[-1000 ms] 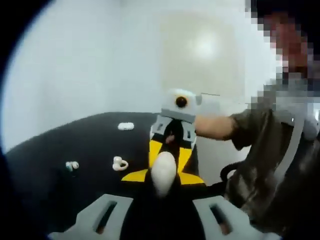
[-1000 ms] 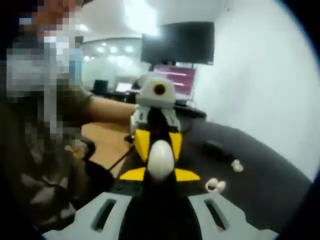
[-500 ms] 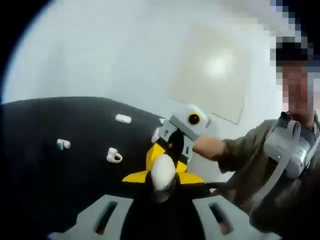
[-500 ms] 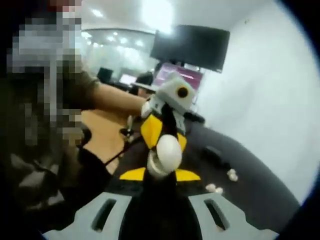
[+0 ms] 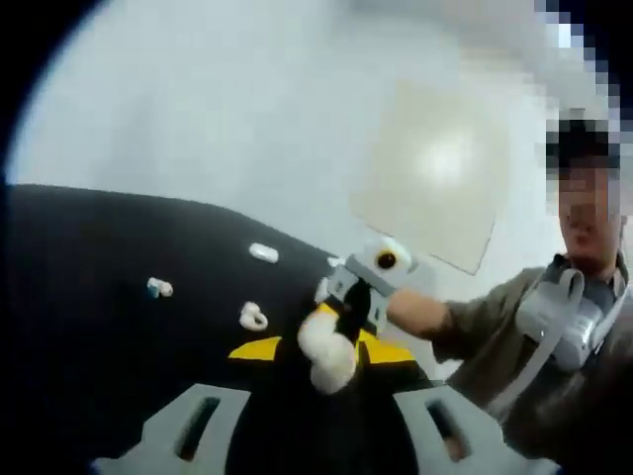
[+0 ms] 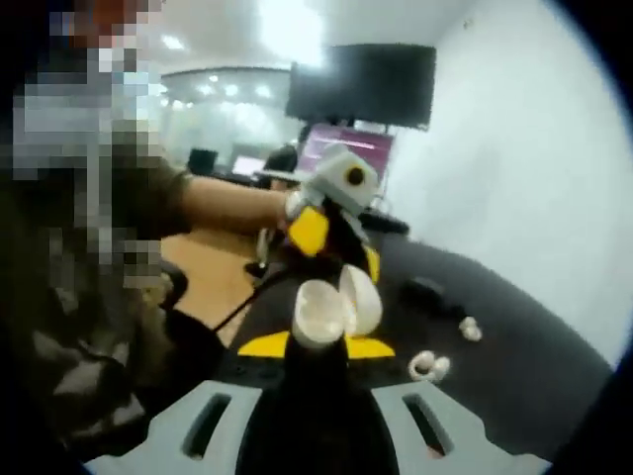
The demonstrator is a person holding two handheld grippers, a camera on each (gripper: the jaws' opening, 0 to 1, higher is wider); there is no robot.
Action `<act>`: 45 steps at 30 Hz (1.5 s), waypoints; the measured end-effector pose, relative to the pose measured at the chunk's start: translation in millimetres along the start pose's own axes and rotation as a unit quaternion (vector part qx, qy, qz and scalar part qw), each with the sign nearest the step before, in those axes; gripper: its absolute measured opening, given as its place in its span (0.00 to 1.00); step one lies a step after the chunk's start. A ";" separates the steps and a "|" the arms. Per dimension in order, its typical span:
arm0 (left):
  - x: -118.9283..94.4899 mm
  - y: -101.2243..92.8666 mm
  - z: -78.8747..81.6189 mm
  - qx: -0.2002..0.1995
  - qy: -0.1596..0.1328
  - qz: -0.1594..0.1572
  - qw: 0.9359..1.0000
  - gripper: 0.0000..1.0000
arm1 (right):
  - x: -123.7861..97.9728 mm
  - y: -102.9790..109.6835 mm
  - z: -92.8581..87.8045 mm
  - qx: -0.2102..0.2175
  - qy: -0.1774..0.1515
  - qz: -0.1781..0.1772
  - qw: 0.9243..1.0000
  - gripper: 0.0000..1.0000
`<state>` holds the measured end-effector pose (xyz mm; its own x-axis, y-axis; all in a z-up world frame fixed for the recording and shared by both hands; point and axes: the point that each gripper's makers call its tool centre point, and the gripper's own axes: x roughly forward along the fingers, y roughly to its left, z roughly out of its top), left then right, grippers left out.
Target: Pick up three earphones and place each one into its charging case using tactile feedback, ensure that each earphone is properly inserted and securely positioned inside the case.
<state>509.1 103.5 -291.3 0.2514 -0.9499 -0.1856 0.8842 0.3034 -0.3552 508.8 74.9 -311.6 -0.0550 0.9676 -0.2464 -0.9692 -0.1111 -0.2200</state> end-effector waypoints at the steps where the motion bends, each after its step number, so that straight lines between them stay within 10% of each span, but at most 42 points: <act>1: 1.1 -0.2 -3.2 0.006 0.004 0.003 1.000 0.28 | 0.3 -0.5 0.1 0.004 -0.001 0.001 1.000 0.20; 11: 25.6 3.3 -27.3 0.098 0.089 0.028 0.991 0.19 | 3.7 0.1 0.1 -0.007 0.001 -0.005 1.000 0.20; 22: 19.0 10.2 -23.9 0.144 0.070 0.027 0.987 0.17 | -0.6 -4.7 -5.0 0.038 0.017 -0.011 0.999 0.23; 25: 18.6 9.6 -26.0 0.147 0.068 0.028 0.986 0.18 | -16.8 -15.0 26.4 0.095 -0.076 -0.016 0.992 0.26; 28: 20.8 10.7 -24.6 0.153 0.061 0.032 0.986 0.18 | -46.5 -70.7 70.5 0.201 -0.196 -0.081 0.956 0.20; 30: 21.6 12.2 -23.6 0.152 0.061 0.030 0.986 0.18 | -48.1 -111.7 68.0 0.268 -0.158 -0.135 0.941 0.11; 33: 22.1 11.6 -23.6 0.144 0.061 0.024 0.987 0.18 | -34.8 -149.9 49.8 0.245 -0.060 -0.173 0.952 0.11; 39: 23.1 12.4 -22.2 0.163 0.054 0.030 0.985 0.18 | 17.5 -175.6 -16.5 0.255 0.126 -0.152 0.946 0.13; 45: 24.6 11.1 -22.0 0.167 0.052 0.029 0.984 0.18 | 33.1 -184.4 -30.8 0.262 0.155 -0.128 0.944 0.13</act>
<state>516.5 85.2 -320.0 0.2781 -0.9141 -0.2950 0.9542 0.2982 -0.0243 693.1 120.5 -308.3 0.1914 0.8262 -0.5299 -0.9311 0.3236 0.1681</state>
